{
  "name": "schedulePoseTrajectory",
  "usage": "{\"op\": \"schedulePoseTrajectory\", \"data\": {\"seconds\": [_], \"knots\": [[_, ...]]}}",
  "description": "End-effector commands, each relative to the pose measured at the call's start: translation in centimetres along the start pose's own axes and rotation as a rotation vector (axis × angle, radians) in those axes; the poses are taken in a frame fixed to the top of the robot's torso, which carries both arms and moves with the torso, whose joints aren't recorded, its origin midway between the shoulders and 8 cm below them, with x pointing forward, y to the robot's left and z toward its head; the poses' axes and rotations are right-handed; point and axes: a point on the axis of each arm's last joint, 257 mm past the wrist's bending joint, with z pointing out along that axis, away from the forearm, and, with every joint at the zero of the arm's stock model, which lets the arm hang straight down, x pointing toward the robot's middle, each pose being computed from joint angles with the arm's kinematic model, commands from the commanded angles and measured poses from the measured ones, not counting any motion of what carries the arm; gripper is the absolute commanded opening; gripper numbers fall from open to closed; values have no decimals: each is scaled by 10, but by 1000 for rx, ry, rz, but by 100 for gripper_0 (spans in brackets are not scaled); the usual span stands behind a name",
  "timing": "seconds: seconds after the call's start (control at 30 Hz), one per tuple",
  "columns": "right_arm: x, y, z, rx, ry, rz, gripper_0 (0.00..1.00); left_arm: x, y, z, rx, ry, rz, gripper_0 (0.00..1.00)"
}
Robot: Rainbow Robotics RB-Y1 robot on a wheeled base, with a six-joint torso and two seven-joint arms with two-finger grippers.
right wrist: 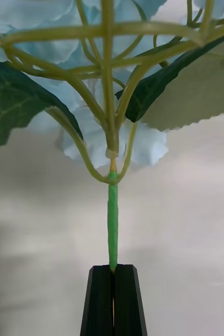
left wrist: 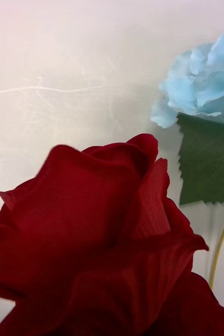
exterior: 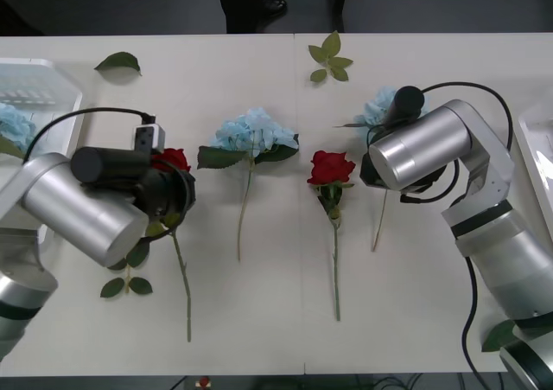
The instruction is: Place the red flowers into the right box and the blue flowers into the left box. If a person shows an open palm, hand one flower to the person first, then continue sorting.
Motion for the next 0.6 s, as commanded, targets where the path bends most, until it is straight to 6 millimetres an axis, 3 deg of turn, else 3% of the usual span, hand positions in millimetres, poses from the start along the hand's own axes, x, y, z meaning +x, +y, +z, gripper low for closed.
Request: {"op": "schedulePoseTrajectory", "data": {"seconds": [0.03, 0.2, 0.43, 0.5, 0.53, 0.6], "knots": [[-38, -28, -18, 12, -58, 40, 0, -29, 10, -41, 29, -47, 52, 0], [-48, -57, -36, 35, -43, 61, 0, -56, -2, -65, 142, -107, 135, 0], [-55, -74, -60, 38, -31, 75, 3, -96, -61, -97, 399, -268, 266, 0], [-57, -75, -61, 40, -36, 73, 14, -103, -78, -107, 464, -311, 275, 0], [-58, -77, -61, 47, -40, 72, 53, -108, -94, -116, 523, -344, 287, 0], [-60, -80, -61, 53, -47, 68, 88, -112, -114, -127, 592, -383, 298, 0]]}}
